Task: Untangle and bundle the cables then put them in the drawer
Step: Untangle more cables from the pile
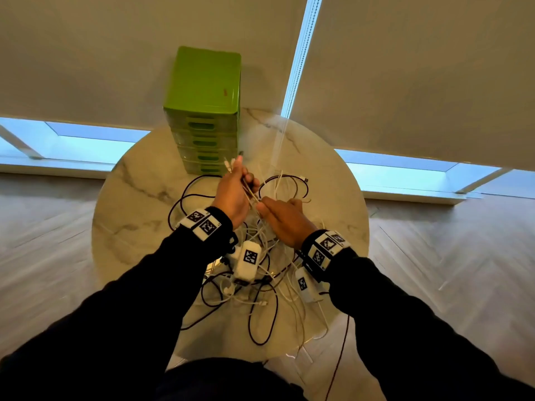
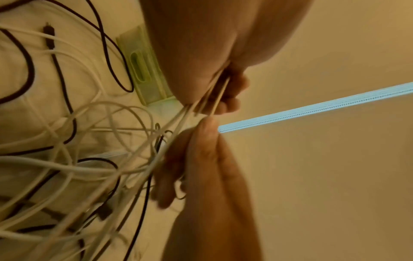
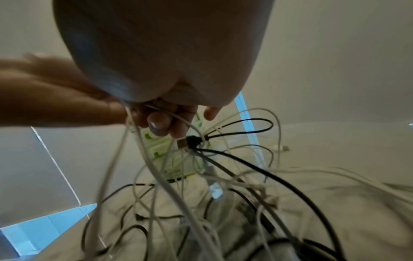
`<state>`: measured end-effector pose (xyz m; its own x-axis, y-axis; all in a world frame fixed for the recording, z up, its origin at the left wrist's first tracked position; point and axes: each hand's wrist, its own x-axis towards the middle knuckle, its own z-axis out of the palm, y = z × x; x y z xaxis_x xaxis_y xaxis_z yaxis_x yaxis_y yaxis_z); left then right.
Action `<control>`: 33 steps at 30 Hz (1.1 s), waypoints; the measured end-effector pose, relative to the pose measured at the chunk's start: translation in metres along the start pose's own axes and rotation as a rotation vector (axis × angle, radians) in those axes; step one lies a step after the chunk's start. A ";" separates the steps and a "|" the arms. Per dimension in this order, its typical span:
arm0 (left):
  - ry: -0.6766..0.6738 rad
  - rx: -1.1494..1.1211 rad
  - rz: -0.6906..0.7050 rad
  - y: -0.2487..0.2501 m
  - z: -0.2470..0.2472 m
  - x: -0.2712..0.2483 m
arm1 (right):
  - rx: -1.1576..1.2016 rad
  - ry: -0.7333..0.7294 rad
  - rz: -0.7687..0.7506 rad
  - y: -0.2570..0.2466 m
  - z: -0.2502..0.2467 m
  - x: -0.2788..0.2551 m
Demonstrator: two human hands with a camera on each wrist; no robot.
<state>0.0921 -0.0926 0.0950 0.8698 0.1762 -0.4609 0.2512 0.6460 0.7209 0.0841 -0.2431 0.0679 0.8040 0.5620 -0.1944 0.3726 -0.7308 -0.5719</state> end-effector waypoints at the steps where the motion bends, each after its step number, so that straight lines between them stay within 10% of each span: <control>1: -0.015 -0.071 0.012 0.005 0.000 0.001 | 0.004 -0.008 0.007 0.006 0.003 -0.004; 11: -0.104 -0.147 0.278 0.090 -0.028 -0.002 | -0.171 -0.140 0.237 0.065 -0.010 -0.008; 16: -0.058 0.530 0.387 0.074 -0.034 -0.015 | -0.243 -0.006 0.131 0.036 -0.023 0.021; 20: -0.061 0.852 0.276 0.025 -0.036 -0.023 | -0.049 0.106 0.092 -0.003 -0.026 0.040; 33: -0.062 0.478 -0.016 -0.011 -0.020 -0.020 | -0.061 0.193 -0.011 -0.037 -0.016 0.015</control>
<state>0.0640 -0.0885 0.0858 0.8841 0.1154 -0.4529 0.4195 0.2314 0.8778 0.0898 -0.2138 0.0994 0.8713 0.4899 -0.0290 0.4045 -0.7504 -0.5228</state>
